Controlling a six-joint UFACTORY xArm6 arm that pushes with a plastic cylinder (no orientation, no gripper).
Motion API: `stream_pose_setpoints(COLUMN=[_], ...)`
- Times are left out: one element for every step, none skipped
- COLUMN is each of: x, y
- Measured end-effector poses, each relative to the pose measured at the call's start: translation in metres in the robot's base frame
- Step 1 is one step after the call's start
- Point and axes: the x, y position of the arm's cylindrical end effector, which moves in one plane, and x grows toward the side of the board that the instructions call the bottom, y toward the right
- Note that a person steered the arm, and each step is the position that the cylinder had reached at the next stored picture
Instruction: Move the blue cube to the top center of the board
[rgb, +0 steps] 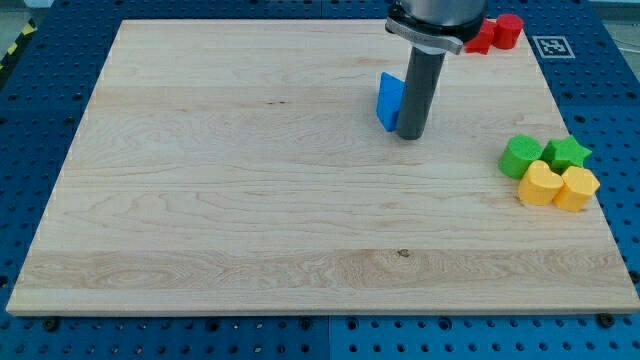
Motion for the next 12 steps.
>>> stream_pose_setpoints(x=[0.0,0.006,0.015,-0.005,-0.009,-0.01,-0.01,-0.01,-0.01,-0.01,-0.016,-0.025], y=[-0.014,0.003,0.03,0.031,0.024,-0.014,-0.021,-0.021,-0.016,-0.014,-0.02,-0.023])
